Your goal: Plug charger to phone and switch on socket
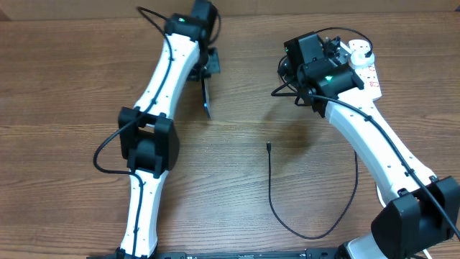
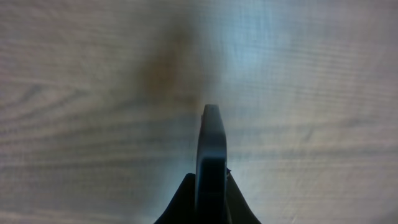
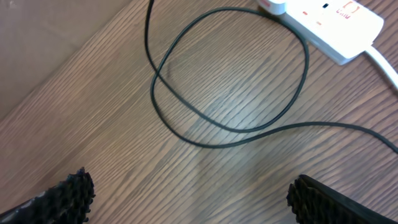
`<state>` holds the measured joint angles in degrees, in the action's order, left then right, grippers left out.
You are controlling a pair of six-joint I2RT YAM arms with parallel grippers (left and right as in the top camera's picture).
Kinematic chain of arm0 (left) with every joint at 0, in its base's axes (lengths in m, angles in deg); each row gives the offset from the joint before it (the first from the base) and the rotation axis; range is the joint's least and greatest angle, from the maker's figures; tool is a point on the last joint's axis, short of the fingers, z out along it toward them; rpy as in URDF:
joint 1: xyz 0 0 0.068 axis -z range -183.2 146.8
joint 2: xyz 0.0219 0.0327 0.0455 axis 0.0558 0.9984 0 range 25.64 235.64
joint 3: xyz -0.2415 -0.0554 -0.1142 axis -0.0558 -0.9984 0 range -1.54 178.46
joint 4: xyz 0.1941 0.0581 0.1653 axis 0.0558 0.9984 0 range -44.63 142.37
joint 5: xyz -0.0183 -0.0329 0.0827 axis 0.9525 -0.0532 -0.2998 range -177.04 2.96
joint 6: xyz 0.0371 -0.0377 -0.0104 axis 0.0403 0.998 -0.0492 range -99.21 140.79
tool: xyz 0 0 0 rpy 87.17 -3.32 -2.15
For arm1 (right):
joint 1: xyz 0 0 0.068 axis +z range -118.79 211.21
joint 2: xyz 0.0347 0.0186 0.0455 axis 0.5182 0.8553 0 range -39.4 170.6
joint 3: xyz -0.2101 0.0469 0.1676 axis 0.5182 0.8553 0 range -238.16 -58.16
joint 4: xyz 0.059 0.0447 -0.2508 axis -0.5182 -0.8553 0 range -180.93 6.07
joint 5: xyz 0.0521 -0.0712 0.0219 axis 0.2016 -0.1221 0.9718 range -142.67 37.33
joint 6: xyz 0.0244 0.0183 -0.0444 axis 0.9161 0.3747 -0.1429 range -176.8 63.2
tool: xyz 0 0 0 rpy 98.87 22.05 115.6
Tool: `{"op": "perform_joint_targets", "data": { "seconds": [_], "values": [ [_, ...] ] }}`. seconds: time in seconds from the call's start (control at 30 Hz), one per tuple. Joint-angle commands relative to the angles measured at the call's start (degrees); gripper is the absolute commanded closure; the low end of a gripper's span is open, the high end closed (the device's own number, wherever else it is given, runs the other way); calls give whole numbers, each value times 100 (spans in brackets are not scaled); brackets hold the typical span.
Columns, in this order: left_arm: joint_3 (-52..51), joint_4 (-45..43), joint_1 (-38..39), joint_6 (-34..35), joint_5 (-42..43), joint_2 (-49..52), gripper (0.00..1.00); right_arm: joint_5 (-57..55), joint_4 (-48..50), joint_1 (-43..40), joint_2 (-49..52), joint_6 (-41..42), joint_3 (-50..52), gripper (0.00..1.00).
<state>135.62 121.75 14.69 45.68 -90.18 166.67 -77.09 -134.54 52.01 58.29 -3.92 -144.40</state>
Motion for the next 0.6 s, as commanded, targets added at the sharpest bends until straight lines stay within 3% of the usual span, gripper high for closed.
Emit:
{"op": "perform_joint_targets", "data": {
  "seconds": [0.0,0.3,0.57],
  "values": [
    [57,234,116,-501,-308,116,96,-79,-7,-118,39,-85,35,0],
    [55,234,153,-501,-313,203,96,33,-9,-166,39,-85,35,0],
    [55,-459,153,-503,-575,212,96,55,-17,-164,39,-87,35,0]
  ]
}}
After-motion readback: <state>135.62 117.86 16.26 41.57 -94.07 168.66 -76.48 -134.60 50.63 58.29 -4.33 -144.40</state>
